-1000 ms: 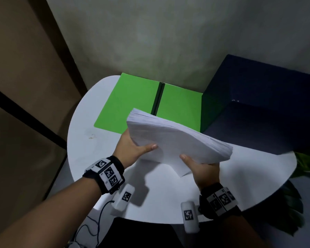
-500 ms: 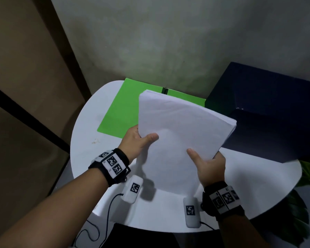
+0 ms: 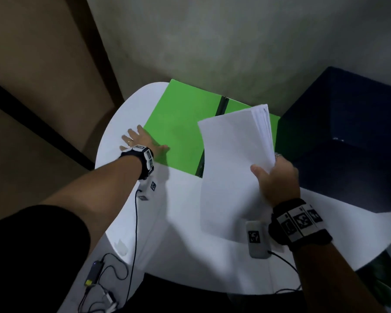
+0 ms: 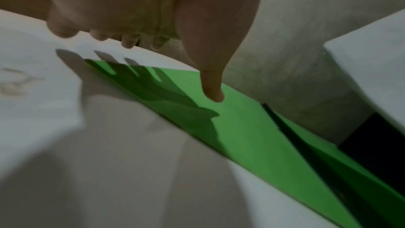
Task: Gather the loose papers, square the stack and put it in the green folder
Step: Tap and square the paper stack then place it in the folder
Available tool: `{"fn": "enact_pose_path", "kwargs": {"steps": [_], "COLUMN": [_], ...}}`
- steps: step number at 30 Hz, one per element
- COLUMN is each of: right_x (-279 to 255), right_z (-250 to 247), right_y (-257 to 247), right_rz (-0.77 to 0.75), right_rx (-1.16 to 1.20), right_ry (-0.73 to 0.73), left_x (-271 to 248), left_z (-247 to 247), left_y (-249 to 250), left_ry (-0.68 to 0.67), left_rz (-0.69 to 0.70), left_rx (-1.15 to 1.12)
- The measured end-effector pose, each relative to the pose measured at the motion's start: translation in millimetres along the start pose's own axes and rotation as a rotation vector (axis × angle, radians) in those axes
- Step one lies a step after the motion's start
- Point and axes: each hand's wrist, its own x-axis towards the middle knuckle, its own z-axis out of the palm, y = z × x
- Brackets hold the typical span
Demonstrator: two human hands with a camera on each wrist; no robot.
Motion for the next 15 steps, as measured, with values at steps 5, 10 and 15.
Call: {"fn": "enact_pose_path", "kwargs": {"steps": [5, 10, 15], "right_x": [8.4, 12.9, 10.5], "right_z": [-14.6, -37.9, -44.1], "right_y": [-7.2, -8.1, 19.5], "right_rz": [-0.013, 0.035, 0.102], "right_rx": [-0.032, 0.023, 0.137], "right_ry": [0.011, 0.037, 0.062], "left_x": [14.0, 19.1, 8.1], "left_z": [0.0, -7.4, -48.9], "left_y": [6.4, 10.0, 14.2], "left_ry": [-0.048, -0.104, 0.009], "left_rz": [-0.057, -0.009, 0.055], "left_rx": [0.113, 0.07, -0.069]}}
